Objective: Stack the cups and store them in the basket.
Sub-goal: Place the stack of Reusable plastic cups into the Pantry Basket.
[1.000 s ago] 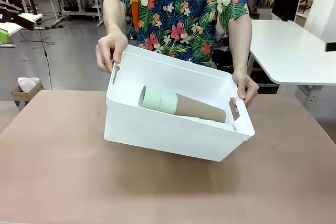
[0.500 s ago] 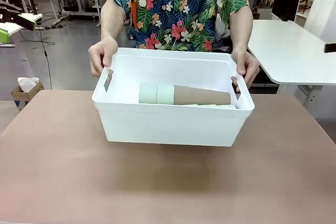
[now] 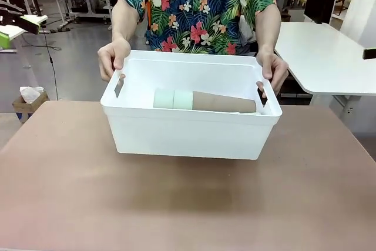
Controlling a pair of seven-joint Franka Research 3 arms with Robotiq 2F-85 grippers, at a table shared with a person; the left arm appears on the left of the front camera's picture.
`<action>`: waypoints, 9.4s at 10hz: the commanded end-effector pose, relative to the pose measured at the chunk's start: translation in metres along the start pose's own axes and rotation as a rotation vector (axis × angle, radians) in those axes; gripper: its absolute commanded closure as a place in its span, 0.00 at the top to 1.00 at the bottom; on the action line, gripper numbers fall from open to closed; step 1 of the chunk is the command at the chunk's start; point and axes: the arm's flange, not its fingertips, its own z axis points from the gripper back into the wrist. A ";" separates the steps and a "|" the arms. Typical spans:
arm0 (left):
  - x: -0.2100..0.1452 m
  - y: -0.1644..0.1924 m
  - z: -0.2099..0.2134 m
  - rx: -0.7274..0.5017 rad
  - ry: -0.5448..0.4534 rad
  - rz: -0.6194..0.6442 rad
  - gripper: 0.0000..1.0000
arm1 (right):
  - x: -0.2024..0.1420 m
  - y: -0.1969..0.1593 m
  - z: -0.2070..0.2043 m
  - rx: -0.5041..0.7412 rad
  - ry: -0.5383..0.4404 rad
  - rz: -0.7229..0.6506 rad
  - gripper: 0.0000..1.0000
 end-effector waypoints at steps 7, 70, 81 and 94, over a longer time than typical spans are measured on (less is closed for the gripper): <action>0.004 -0.001 0.000 -0.005 -0.005 0.005 1.00 | 0.001 0.003 -0.002 -0.003 -0.025 -0.010 1.00; 0.004 -0.001 0.000 -0.005 -0.005 0.005 1.00 | 0.001 0.003 -0.002 -0.003 -0.025 -0.010 1.00; 0.004 -0.001 0.000 -0.005 -0.005 0.005 1.00 | 0.001 0.003 -0.002 -0.003 -0.025 -0.010 1.00; 0.004 -0.001 0.000 -0.005 -0.005 0.005 1.00 | 0.001 0.003 -0.002 -0.003 -0.025 -0.010 1.00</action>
